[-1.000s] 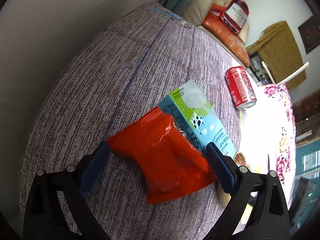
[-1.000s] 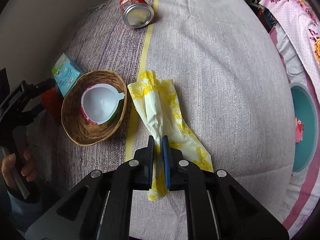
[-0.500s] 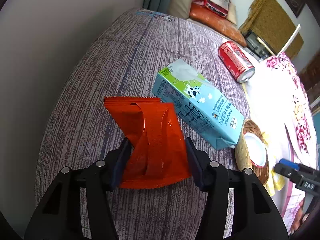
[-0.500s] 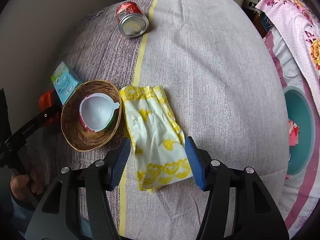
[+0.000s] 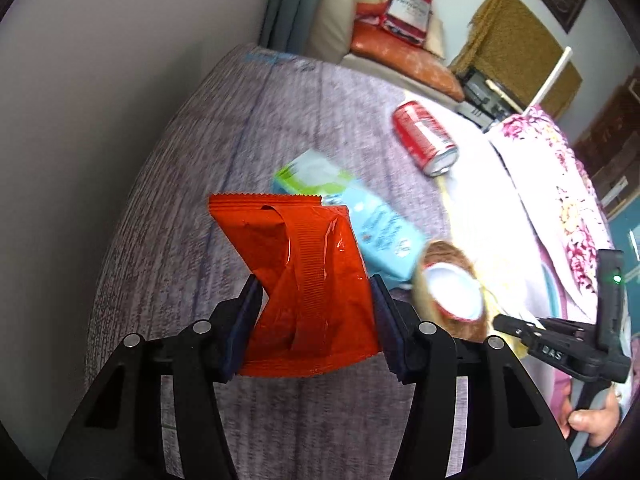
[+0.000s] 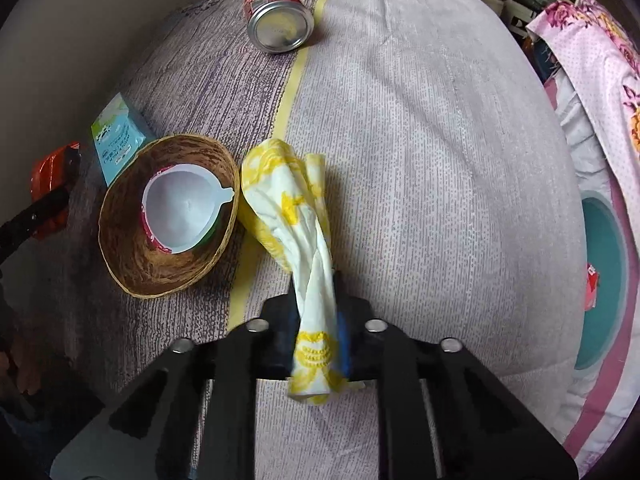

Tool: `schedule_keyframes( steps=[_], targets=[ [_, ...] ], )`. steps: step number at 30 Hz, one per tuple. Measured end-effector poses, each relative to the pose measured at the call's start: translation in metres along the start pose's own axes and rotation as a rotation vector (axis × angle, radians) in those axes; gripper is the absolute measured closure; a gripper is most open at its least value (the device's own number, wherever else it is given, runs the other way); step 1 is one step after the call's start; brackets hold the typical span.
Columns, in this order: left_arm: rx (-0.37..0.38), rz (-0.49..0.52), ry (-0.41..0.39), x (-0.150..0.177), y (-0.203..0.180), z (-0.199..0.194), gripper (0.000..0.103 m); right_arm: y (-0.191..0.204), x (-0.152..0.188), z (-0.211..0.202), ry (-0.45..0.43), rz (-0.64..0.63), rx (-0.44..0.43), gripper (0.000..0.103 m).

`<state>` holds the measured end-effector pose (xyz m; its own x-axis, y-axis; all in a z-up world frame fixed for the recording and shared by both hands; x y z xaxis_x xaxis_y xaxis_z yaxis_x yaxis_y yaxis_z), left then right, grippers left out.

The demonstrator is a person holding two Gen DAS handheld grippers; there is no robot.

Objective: Collect trash
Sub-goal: 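Lift the red wrapper and napkin and carry them over the teal bin, then open left tool over the teal bin to drop the red wrapper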

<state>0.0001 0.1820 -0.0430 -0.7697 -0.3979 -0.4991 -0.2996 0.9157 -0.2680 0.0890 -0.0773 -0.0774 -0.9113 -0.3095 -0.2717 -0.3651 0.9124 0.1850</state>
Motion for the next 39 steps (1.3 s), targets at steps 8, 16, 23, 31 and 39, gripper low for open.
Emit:
schedule_keyframes(
  steps=[8, 16, 23, 31, 39],
  targets=[
    [0.082, 0.113, 0.025, -0.01, -0.067, 0.0, 0.047, -0.044, 0.003, -0.032, -0.084, 0.111, -0.069, 0.094],
    [0.184, 0.262, 0.071, -0.009, -0.163, 0.025, 0.047, -0.104, 0.01, -0.065, -0.177, 0.233, -0.076, 0.094],
    [0.269, 0.359, 0.119, 0.002, -0.24, 0.048, 0.047, -0.168, 0.025, -0.096, -0.267, 0.359, -0.039, 0.094],
    [0.316, 0.493, 0.162, 0.024, -0.329, 0.07, 0.047, -0.243, 0.047, -0.124, -0.342, 0.492, -0.004, 0.094],
    [0.345, 0.585, 0.202, 0.045, -0.392, 0.087, 0.047, -0.295, 0.072, -0.14, -0.373, 0.576, 0.032, 0.094]
  ],
)
Point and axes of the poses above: each gripper's, at about its wrist camera, not at the fingertips, and z roughly the way its jaws point, y to its left, x to its underside, the point moved 2 cm from there along z, roughly the way its jaws point, and after that the axes turned 1 degree about -x, right-handed, at the moved point
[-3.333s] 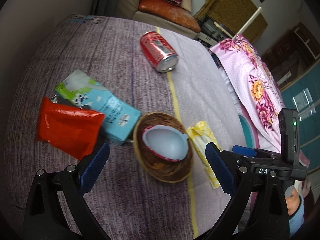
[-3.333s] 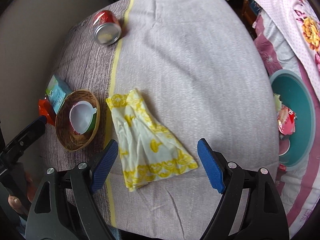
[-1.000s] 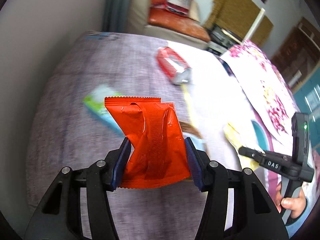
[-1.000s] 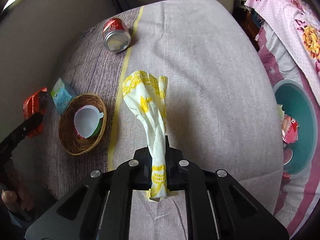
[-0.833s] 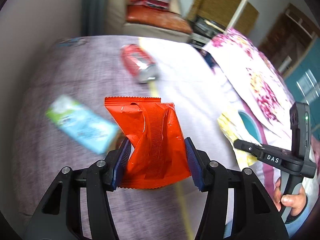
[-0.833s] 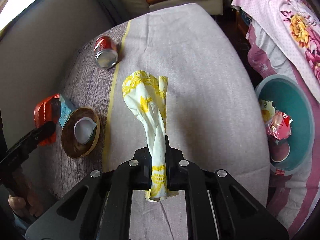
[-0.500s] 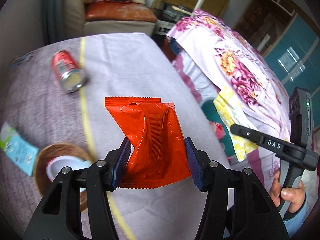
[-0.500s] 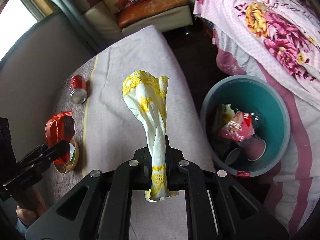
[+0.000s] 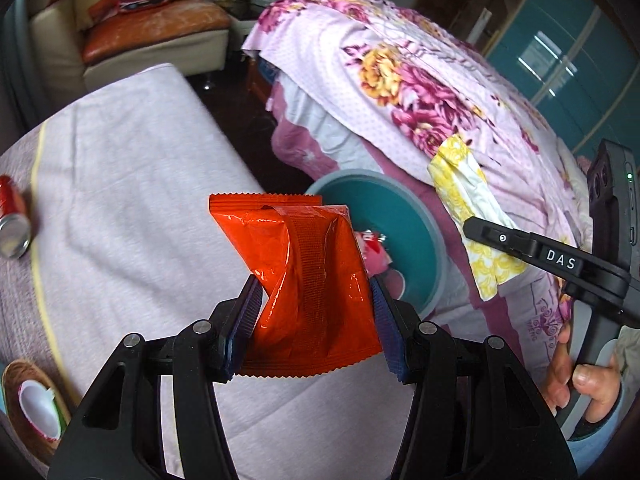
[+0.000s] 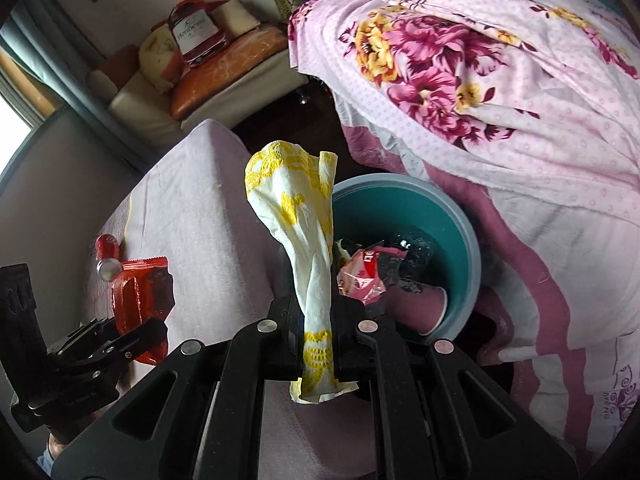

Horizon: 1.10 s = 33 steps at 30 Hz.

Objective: Collect trash
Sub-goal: 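Open left tool over the teal bin to drop the red wrapper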

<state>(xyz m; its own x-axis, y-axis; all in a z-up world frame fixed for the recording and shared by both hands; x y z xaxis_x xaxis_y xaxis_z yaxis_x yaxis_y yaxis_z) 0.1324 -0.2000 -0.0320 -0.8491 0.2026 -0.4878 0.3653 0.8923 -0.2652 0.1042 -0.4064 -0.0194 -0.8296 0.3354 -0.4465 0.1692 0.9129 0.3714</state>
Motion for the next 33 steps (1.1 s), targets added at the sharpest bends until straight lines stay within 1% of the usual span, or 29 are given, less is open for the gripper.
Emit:
schedule_keyframes(
  steps=[3, 10, 19, 22, 25, 26, 27, 28, 29, 30, 33],
  targets=[
    [0.012, 0.029, 0.013, -0.008, -0.018, 0.014, 0.047, -0.015, -0.003, -0.003, -0.003, 0.02, 0.007, 0.094],
    [0.035, 0.068, 0.046, -0.02, -0.046, 0.042, 0.047, -0.044, -0.011, -0.007, -0.01, 0.049, 0.031, 0.094],
    [0.057, 0.08, 0.085, -0.027, -0.059, 0.069, 0.046, -0.058, -0.018, -0.001, 0.0, 0.071, 0.044, 0.093],
    [0.066, 0.078, 0.093, -0.029, -0.06, 0.074, 0.045, -0.06, -0.019, 0.0, 0.003, 0.077, 0.049, 0.093],
    [0.071, 0.061, 0.098, -0.03, -0.058, 0.078, 0.036, -0.059, -0.02, 0.002, 0.005, 0.076, 0.056, 0.093],
    [0.071, 0.053, 0.099, -0.03, -0.056, 0.08, 0.032, -0.059, -0.02, 0.002, 0.005, 0.076, 0.057, 0.093],
    [0.069, 0.044, 0.101, -0.03, -0.054, 0.08, 0.025, -0.059, -0.02, 0.003, 0.006, 0.076, 0.058, 0.092],
    [0.068, 0.033, 0.105, -0.03, -0.052, 0.082, 0.022, -0.058, -0.02, 0.003, 0.007, 0.075, 0.059, 0.092],
    [0.067, 0.023, 0.108, -0.03, -0.05, 0.082, 0.017, -0.057, -0.02, 0.005, 0.01, 0.074, 0.061, 0.092],
    [0.067, 0.013, 0.111, -0.03, -0.048, 0.082, 0.014, -0.056, -0.019, 0.006, 0.014, 0.073, 0.061, 0.092],
    [0.067, -0.007, 0.119, -0.029, -0.041, 0.08, 0.014, -0.052, -0.02, 0.008, 0.019, 0.069, 0.062, 0.092]
  ],
)
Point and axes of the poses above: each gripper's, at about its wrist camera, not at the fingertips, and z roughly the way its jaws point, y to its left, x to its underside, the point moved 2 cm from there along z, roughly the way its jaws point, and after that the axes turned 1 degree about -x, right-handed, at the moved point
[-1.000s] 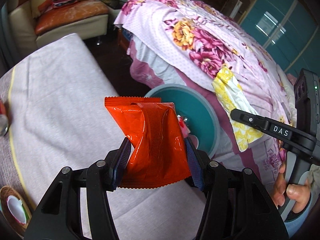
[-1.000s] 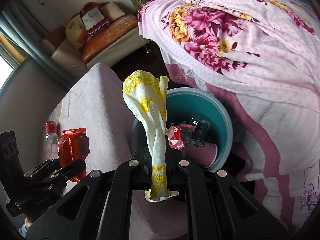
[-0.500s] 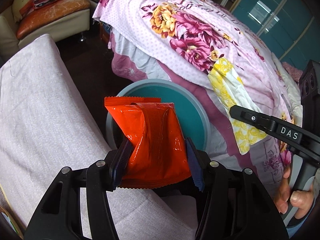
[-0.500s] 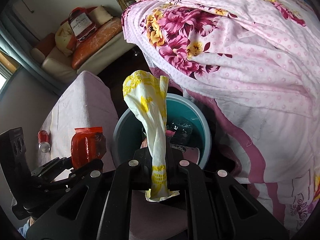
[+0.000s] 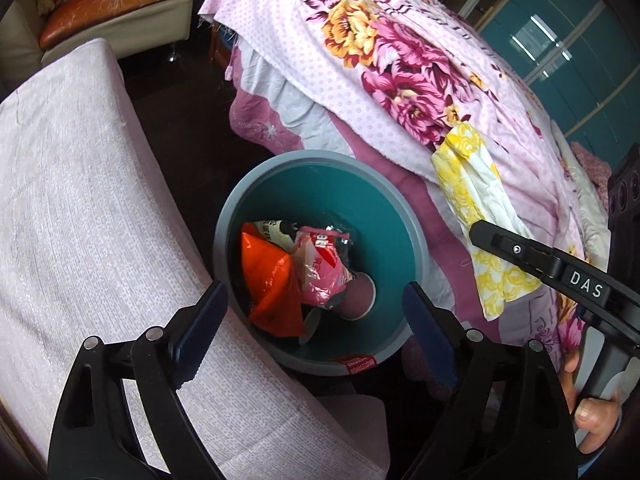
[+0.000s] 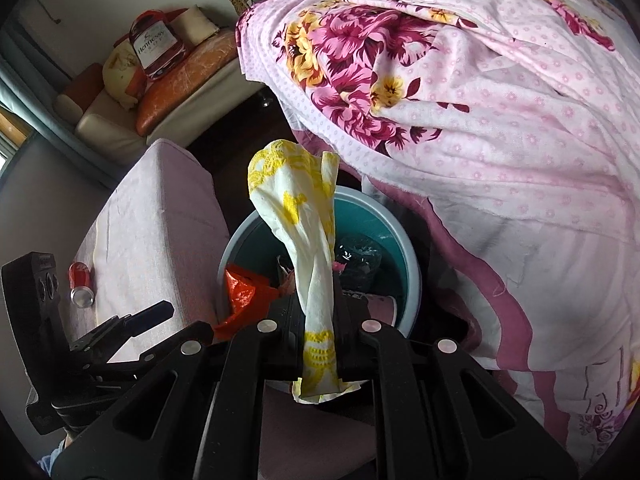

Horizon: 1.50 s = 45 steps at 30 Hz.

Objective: Collect trash
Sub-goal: 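Open left tool over the teal bin to drop the red wrapper, then open right tool over the teal bin to drop the yellow napkin, then move both open tools back over the table toward the carton and bowl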

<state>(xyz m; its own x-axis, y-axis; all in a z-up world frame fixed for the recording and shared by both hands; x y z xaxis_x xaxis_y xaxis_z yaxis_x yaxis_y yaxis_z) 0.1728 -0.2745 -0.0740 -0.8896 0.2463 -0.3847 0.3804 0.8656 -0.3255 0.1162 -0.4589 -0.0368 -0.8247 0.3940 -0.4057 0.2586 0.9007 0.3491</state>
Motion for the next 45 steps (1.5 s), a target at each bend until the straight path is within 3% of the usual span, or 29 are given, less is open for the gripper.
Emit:
schedule_keyframes(
  steps=[11, 13, 15, 24, 45],
  targets=[
    [-0.062, 0.004, -0.006, 0.017, 0.022, -0.021, 0.014, 0.028, 0.003, 0.015, 0.041, -0.049, -0.005, 0.091],
    [-0.072, 0.0, -0.01, 0.022, 0.027, -0.025, 0.014, 0.034, 0.005, 0.019, 0.052, -0.059, -0.01, 0.083],
    [-0.079, -0.008, -0.013, 0.025, 0.033, -0.028, 0.014, 0.042, 0.007, 0.022, 0.053, -0.075, -0.003, 0.052],
    [-0.072, -0.042, -0.017, 0.038, 0.049, -0.038, 0.014, 0.052, 0.012, 0.022, 0.068, -0.059, 0.02, 0.029],
    [-0.048, -0.118, -0.065, 0.07, 0.086, -0.083, 0.014, 0.103, 0.034, 0.005, 0.088, -0.122, 0.038, 0.024]
  ],
)
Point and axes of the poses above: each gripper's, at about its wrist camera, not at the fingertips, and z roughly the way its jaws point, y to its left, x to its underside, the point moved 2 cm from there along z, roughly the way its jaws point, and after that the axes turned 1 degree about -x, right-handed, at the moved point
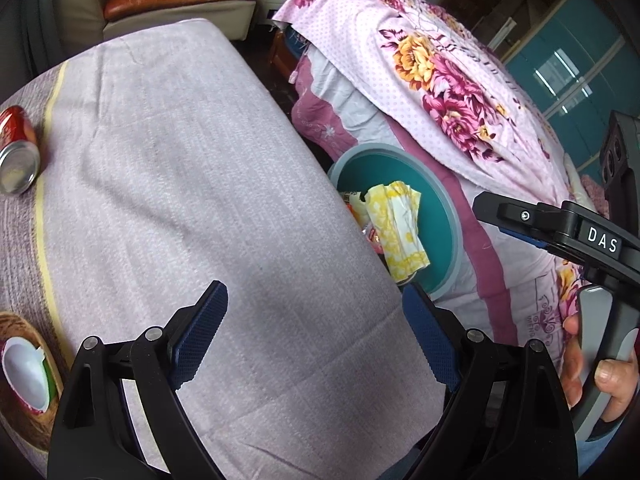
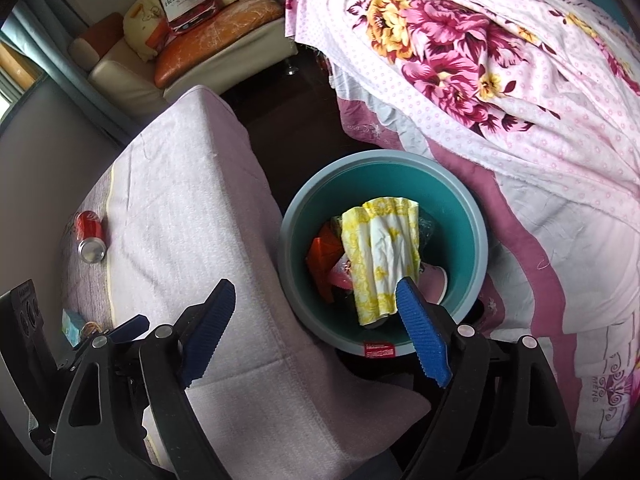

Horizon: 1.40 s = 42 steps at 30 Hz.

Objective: Collect trash
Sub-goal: 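Move both open tools back over the table toward the carton and bowl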

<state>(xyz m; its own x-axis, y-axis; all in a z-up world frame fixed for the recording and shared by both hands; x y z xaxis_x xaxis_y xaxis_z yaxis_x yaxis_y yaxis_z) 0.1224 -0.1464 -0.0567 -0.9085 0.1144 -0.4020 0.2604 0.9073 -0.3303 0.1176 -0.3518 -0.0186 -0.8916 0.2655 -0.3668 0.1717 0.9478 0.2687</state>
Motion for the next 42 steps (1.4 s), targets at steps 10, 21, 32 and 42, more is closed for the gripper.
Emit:
schedule_keyframes(
  steps=[10, 21, 32, 42],
  targets=[
    [-0.029, -0.066, -0.05, 0.02, 0.045, -0.039, 0.013, 0.052, 0.014, 0.0, 0.019, -0.072, -0.022, 0.024],
    [-0.147, -0.225, -0.144, 0.043, 0.14, -0.103, 0.006, 0.126, 0.033, 0.009, 0.066, -0.201, -0.053, 0.024],
    [-0.299, -0.579, -0.189, 0.067, 0.26, -0.141, 0.006, 0.187, 0.059, 0.031, 0.143, -0.304, -0.076, 0.024],
    [-0.352, -0.642, -0.168, 0.06, 0.287, -0.117, 0.006, 0.22, 0.074, 0.042, 0.188, -0.357, -0.096, 0.024]
  ],
)
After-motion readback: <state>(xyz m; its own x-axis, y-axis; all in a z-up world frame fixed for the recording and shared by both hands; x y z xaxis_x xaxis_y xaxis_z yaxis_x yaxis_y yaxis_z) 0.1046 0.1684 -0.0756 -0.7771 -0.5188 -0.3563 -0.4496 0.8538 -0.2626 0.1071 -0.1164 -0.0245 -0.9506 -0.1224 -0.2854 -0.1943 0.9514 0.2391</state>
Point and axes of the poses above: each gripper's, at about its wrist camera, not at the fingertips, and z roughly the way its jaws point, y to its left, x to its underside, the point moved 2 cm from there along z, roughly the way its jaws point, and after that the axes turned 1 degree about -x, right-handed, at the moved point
